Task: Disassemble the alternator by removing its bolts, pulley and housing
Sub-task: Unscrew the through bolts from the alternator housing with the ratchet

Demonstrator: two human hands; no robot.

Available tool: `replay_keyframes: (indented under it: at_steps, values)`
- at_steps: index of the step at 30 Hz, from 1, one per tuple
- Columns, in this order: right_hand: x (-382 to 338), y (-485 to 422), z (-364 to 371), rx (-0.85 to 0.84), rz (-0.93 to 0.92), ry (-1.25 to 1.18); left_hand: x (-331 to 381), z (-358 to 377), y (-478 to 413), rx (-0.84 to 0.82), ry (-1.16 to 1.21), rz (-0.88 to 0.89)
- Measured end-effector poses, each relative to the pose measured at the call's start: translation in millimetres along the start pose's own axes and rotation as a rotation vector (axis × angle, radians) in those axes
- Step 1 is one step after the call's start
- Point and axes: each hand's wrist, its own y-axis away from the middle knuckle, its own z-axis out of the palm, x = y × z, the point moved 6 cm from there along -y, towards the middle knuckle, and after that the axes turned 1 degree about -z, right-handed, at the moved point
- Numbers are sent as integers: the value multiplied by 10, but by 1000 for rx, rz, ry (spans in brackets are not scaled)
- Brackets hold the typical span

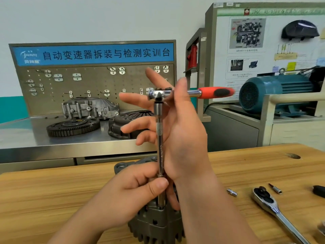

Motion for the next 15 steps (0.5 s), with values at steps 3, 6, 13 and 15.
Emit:
replay_keyframes:
  at_steps: [3,6,13,15]
  values:
    - [-141,27,40,47,-228,259,-21,-9,3,3,11,0]
    - [-234,59,75,73,-369,392,-28,-16,-4,31,-39,13]
    - [-76,10,-21,87,-71,79,-32,2,-6,23,46,-24]
    - [-17,0,-43,83,36,-4,0,11,-10,8,62,-7]
